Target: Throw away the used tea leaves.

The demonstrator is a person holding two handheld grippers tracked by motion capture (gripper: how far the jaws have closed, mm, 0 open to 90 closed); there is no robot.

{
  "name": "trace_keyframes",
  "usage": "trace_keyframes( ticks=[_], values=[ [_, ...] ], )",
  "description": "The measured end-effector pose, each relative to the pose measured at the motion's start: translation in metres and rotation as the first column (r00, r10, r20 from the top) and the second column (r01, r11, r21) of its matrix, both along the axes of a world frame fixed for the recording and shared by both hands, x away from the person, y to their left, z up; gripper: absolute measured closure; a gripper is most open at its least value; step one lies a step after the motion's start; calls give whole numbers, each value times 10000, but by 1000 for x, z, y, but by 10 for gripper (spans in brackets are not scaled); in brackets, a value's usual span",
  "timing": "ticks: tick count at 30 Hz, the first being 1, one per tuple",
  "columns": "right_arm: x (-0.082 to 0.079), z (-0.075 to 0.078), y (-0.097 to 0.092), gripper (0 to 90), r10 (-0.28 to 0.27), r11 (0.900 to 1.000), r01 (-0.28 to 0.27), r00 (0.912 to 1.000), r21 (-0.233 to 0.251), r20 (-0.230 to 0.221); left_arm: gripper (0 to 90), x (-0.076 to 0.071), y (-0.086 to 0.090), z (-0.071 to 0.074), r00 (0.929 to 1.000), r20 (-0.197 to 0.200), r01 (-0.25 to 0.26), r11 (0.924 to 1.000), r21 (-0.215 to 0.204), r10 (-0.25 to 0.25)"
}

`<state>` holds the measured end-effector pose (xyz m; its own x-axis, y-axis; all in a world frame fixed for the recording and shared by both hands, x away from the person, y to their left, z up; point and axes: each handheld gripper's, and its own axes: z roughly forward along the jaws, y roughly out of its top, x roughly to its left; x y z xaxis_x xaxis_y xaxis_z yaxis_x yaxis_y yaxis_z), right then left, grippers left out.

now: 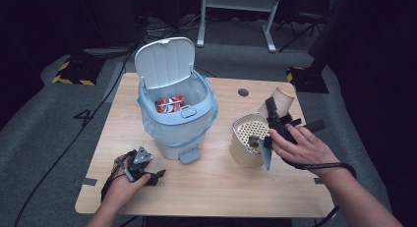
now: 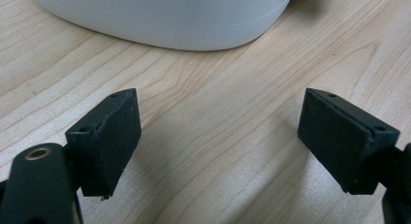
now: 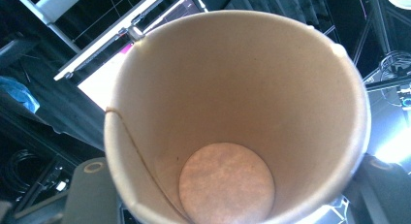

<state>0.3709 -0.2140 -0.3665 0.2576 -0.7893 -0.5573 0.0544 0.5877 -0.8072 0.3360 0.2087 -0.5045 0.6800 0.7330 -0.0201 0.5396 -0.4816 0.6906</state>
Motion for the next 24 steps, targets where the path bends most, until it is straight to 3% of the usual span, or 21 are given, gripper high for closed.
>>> trace_keyframes(
  ticks=[12, 15, 18, 19, 21, 22, 23, 24],
  values=[
    [0, 0, 1, 339, 38, 9995, -34, 9999, 323, -136, 158, 0, 0, 0, 10000, 0, 8, 10000, -10, -8],
    [1, 1, 1, 336, 75, 9982, -59, 9996, 601, -257, 158, 0, 0, 0, 10000, 2, 6, 10000, -7, -6],
    [1, 2, 1, 331, 244, 9923, -149, 9968, 1229, -760, 158, 0, 0, 0, 10000, 2, 12, 10000, -15, -12],
    [1, 3, 0, 329, 342, 9868, -166, 9937, 1613, -1065, 158, 0, 0, 0, 10000, 4, 11, 10000, -16, -11],
    [3, 6, -2, 327, 520, 9645, -52, 9840, 2642, -1705, 158, 0, 0, 0, 10000, 5, 11, 10000, -16, -11],
    [4, 9, -4, 326, 633, 9443, 68, 9773, 3290, -2020, 158, 0, 0, 0, 10000, 4, 13, 10000, -13, -13],
    [7, 12, -7, 325, 730, 9171, 294, 9680, 3976, -2399, 158, 0, 0, 0, 10000, 3, 16, 10000, -10, -16],
    [9, 14, -10, 324, 824, 8835, 566, 9584, 4650, -2733, 158, 0, 0, 0, 10000, 4, 13, 10000, -12, -13]
  ],
)
